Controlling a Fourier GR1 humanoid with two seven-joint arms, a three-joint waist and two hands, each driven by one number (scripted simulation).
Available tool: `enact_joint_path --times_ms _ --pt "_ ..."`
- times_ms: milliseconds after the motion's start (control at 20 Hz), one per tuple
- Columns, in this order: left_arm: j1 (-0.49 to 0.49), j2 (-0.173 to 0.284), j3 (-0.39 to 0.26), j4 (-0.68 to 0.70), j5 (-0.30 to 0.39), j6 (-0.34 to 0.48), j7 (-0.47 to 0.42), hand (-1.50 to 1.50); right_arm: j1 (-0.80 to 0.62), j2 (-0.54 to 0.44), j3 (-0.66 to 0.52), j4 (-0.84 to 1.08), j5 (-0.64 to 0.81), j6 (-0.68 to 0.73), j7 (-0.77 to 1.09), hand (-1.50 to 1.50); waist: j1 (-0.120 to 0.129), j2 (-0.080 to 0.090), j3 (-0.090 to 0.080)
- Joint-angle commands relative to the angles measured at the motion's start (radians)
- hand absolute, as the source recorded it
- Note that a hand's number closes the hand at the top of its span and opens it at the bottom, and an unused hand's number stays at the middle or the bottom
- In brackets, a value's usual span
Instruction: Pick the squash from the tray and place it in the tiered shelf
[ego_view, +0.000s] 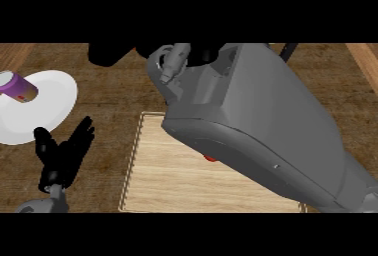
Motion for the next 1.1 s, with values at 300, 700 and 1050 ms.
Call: enact_joint_path --times_ms 300,700,1050 --pt "-0.034 0.003 0.007 0.024 0.012 -0.015 0.064 0.0 -0.123 -0.09 -0.205 0.208 -0.019 0.077 -0.045 1.5 0.004 0.009 -0.004" --pt "-0.032 0.031 0.036 0.044 0.015 -0.043 0.039 0.0 -0.15 -0.118 -0.242 0.403 -0.059 0.15 -0.216 1.5 0.01 0.011 -0.004" --pt "0.008 0.004 0.003 0.004 0.002 -0.047 0.047 0.0 -0.112 -0.141 -0.262 0.598 0.0 0.029 -0.419 1.5 0.024 0.016 -0.004"
